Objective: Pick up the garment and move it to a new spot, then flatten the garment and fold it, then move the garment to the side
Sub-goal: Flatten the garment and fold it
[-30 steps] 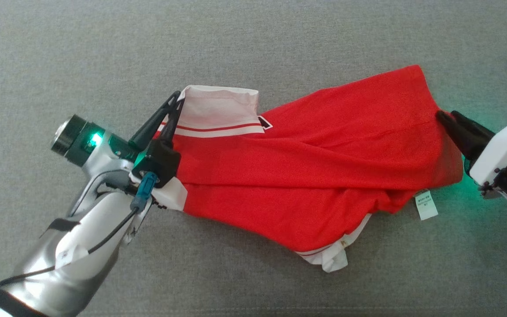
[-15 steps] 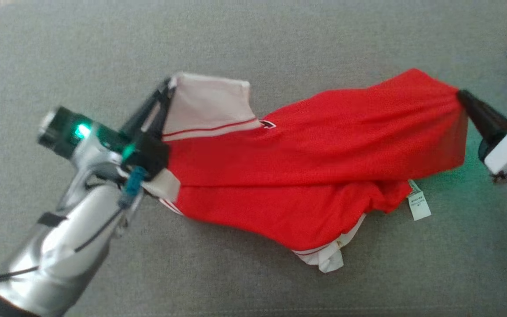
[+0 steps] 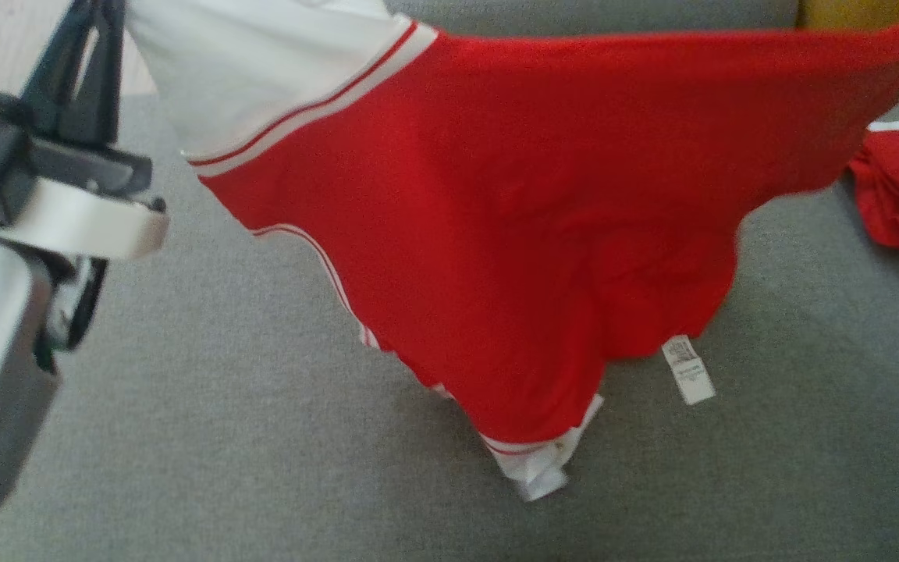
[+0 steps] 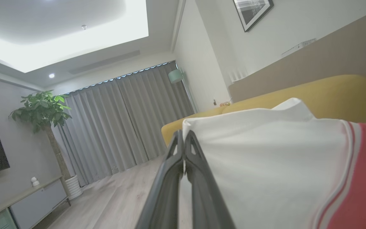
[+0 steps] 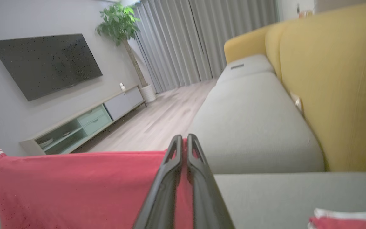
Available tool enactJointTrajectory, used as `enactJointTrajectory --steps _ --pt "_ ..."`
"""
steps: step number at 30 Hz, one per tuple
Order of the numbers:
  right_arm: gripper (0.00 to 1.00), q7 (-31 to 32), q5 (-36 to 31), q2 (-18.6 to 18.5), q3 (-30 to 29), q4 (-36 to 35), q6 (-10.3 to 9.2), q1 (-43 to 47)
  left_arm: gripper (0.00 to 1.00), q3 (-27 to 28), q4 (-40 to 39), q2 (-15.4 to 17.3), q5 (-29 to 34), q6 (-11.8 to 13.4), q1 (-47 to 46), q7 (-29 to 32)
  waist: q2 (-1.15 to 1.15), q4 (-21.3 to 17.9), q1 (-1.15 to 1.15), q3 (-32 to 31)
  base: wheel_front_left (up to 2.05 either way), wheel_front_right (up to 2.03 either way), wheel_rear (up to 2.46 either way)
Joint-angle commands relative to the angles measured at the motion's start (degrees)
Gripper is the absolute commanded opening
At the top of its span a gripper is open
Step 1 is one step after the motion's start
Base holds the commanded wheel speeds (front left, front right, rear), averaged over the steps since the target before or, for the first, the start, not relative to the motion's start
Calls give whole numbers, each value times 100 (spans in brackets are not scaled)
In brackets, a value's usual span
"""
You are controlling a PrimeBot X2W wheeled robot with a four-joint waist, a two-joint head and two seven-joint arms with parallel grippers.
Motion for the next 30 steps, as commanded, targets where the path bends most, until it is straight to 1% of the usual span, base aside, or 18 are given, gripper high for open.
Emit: enactJointTrajectory --steps 1,3,6,10,12,15,17,18,19,22,23,26,30 --pt "0 -134 -89 -343 -168 -180 -5 -373 0 396 -212 341 -147 -175 -640 30 0 -49 0 -123 0 0 0" --pt "0 -202 -365 -414 -193 -156 -5 -612 0 408 -230 359 -248 -368 -983 155 0 -40 0 -65 0 0 0" --pt "0 -63 -600 -390 -184 -80 -5 -1088 0 252 -39 324 -240 -719 -1691 444 0 24 0 214 0 0 0" --pt "0 213 -1062 -191 -75 167 -5 -2035 0 -11 629 115 -17 -1116 -2909 686 0 85 0 808 0 0 0" --pt "0 248 -1442 -65 -29 424 -5 -2628 0 -78 1074 -61 111 -1245 -3598 642 0 125 0 1168 0 0 0" --pt "0 140 -2037 219 49 859 -5 -3586 0 -31 1781 -339 287 -1248 -4632 371 0 139 0 1764 0 0 0" --pt "0 -82 -2368 510 106 1250 -5 -4144 0 -35 2292 -476 482 -1195 -5226 184 0 93 0 2046 0 0 0" --pt "0 -82 -2368 510 106 1250 -5 -4144 0 -35 2292 -476 482 -1195 -5226 184 0 93 0 2046 0 0 0" --pt "0 -243 -2540 639 115 1462 -5 -4406 0 -62 2537 -518 616 -1162 -5504 116 0 66 0 2167 0 0 0" --pt "0 -793 -2923 956 123 2034 -5 -5040 0 -39 3027 -619 960 -905 -6188 -8 0 4 0 2417 0 0 0" --pt "0 -950 -3018 1024 142 2172 -5 -5188 0 -24 3029 -657 1053 -834 -6360 -19 0 -6 0 2475 0 0 0" --pt "0 -1316 -3140 1158 224 2485 -5 -5475 0 29 2498 -767 1249 -744 -6536 -25 0 9 0 2631 0 0 0" --pt "0 -1608 -3222 1105 527 2638 -5 -5433 0 105 1696 -822 1302 -781 -6040 -26 0 126 0 2766 0 0 0"
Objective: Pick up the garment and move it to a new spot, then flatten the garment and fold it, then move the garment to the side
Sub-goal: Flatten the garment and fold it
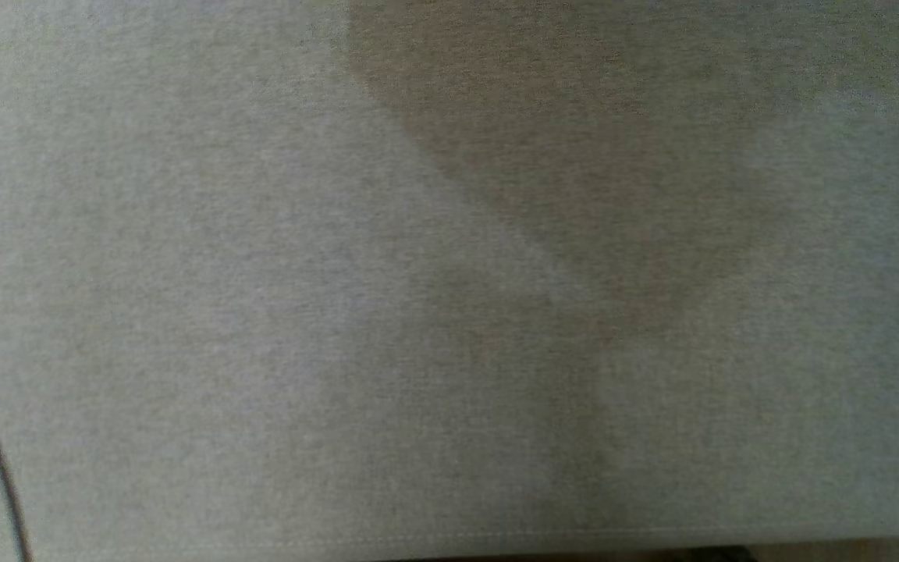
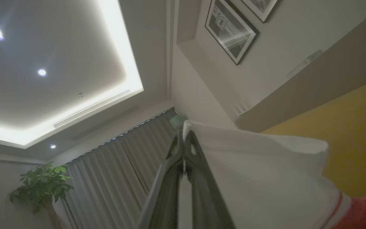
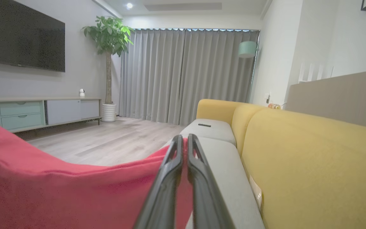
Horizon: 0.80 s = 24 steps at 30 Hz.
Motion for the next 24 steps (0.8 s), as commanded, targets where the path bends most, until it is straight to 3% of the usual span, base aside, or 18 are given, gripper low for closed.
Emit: enactJointTrajectory --steps 1,8,16,24 --pt "0 -86 -45 -66 39 -104 -5 46 0 233 -264 264 -1 -7 195 -18 0 102 -2 59 0 0 0" --pt "0 -253 319 -126 265 -65 -5 1251 0 514 -1233 207 -200 -104 2404 -19 0 284 -2 -238 0 0 0" --pt "0 -261 816 -217 367 -493 -5 3323 0 913 -2177 196 -245 -245 5492 -19 0 218 -2 -1124 0 0 0" --pt "0 -261 512 -127 -338 -965 -5 5410 0 1240 -2468 -103 -297 -314 7962 -19 0 174 -2 -2029 0 0 0"
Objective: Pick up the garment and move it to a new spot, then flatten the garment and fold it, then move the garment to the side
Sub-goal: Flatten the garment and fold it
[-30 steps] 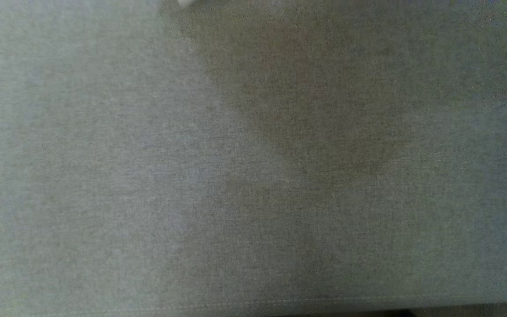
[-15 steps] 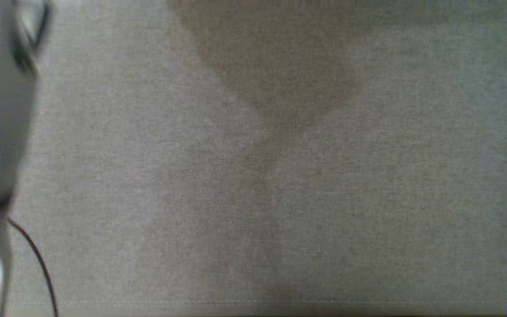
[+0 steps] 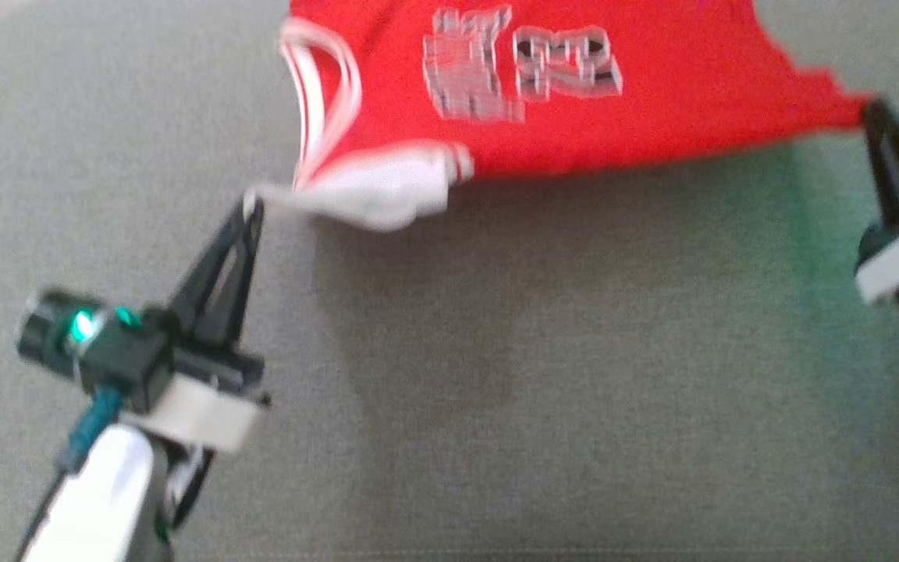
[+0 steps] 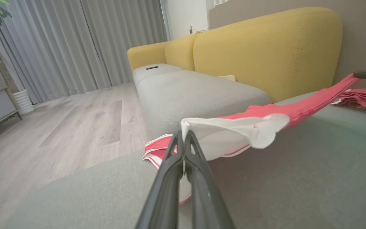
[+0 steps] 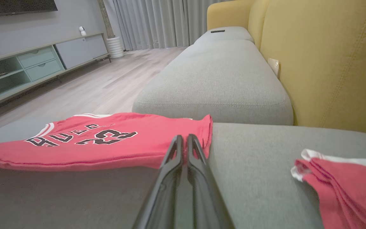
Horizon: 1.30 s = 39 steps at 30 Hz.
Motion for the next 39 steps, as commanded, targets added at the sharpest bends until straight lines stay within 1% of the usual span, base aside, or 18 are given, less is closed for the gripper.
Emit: enactJointTrajectory --steps 1,2,7,8,16,21,25,28,33,39 --pt "0 -61 -137 -30 -137 -228 -5 301 0 349 -259 62 24 -13 -4 -28 0 -37 0 -383 0 0 0" --pt "0 -62 -286 65 -409 -381 -5 725 0 387 -304 -14 66 -35 379 -28 0 -37 0 -493 0 0 0" --pt "0 -62 -694 244 -1031 -760 -5 1718 0 404 -423 -167 188 -91 1158 -28 0 -3 0 -678 0 0 0" --pt "0 -62 -694 244 -1031 -760 -5 1718 0 404 -423 -167 188 -91 1158 -28 0 -3 0 -678 0 0 0" --pt "0 -40 -1188 418 -2034 -1545 -5 3073 0 547 -806 -289 296 -80 2063 -28 0 23 0 -737 0 0 0" --pt "0 264 -1404 543 -2595 -2197 -5 3653 0 519 -1057 -322 364 -108 2367 -28 0 3 0 -643 0 0 0" --pt "0 638 -1448 766 -2874 -2476 -5 3695 0 482 -954 -395 399 -171 2090 -28 0 -10 0 -494 0 0 0" --pt "0 847 -1453 857 -2943 -2490 -5 3561 0 409 -649 -465 584 -137 1656 -28 0 22 0 -369 0 0 0" --pt "0 956 -1510 873 -2944 -2266 -5 3139 0 330 -41 -706 732 -42 795 -28 0 56 0 -137 0 0 0" --pt "0 971 -1614 774 -2855 -1996 -5 2518 0 333 624 -780 748 -177 -310 -28 0 83 0 187 0 0 0"
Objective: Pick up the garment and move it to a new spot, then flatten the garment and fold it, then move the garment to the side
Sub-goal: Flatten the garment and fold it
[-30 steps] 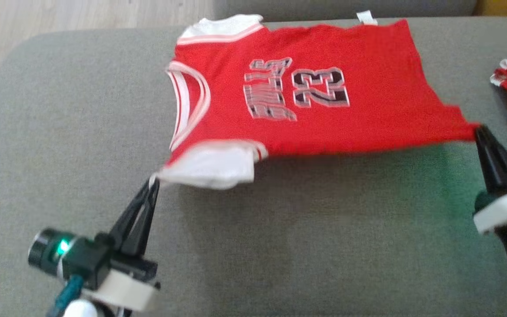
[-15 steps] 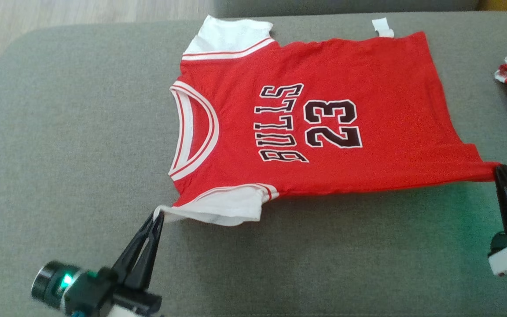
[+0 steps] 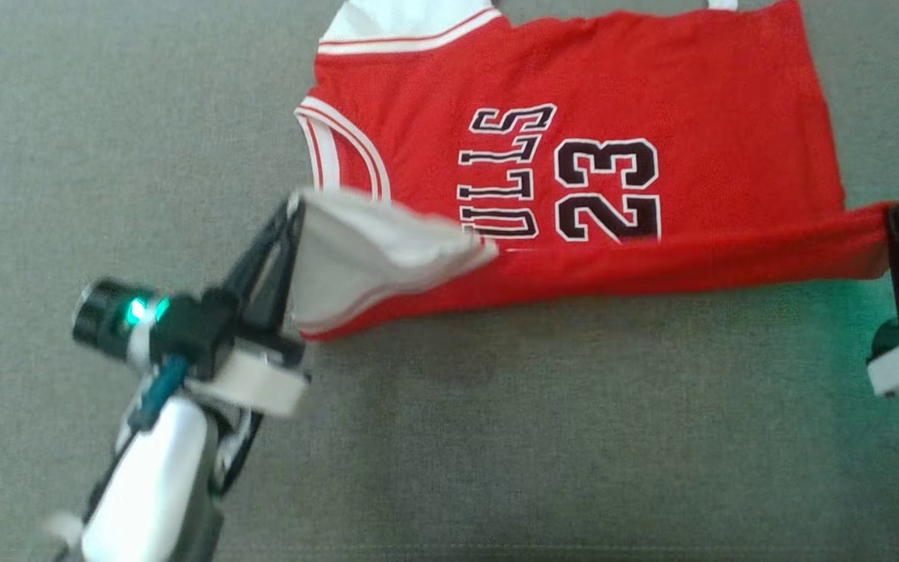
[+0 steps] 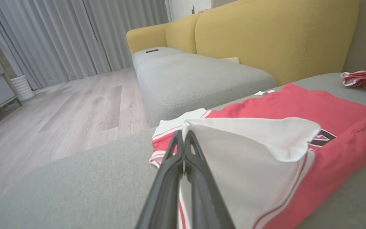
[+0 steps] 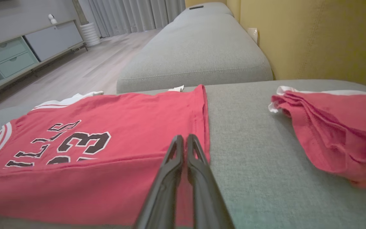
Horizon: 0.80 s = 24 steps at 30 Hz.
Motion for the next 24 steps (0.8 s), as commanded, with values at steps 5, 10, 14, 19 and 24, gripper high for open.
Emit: enactJointTrajectory --steps 5,10,14,19,24 --pt "0 1 -105 -309 225 116 -5 -612 0 130 313 78 163 -92 -1094 -29 0 1 0 349 0 0 0" --pt "0 -25 -105 -365 460 399 -5 -1100 0 59 749 90 225 -133 -1641 -29 0 -27 0 537 0 0 0" --pt "0 -100 -106 -387 621 604 -5 -1341 0 -36 952 119 314 -137 -1848 -29 0 -36 0 583 0 0 0" --pt "100 -343 -50 -362 815 967 -5 -1621 4 -95 1044 112 367 33 -1964 -29 0 -55 0 577 0 0 0" --pt "100 -721 -14 -265 866 1195 -5 -1608 100 53 934 19 152 337 -1596 -29 0 -71 0 384 0 0 0"
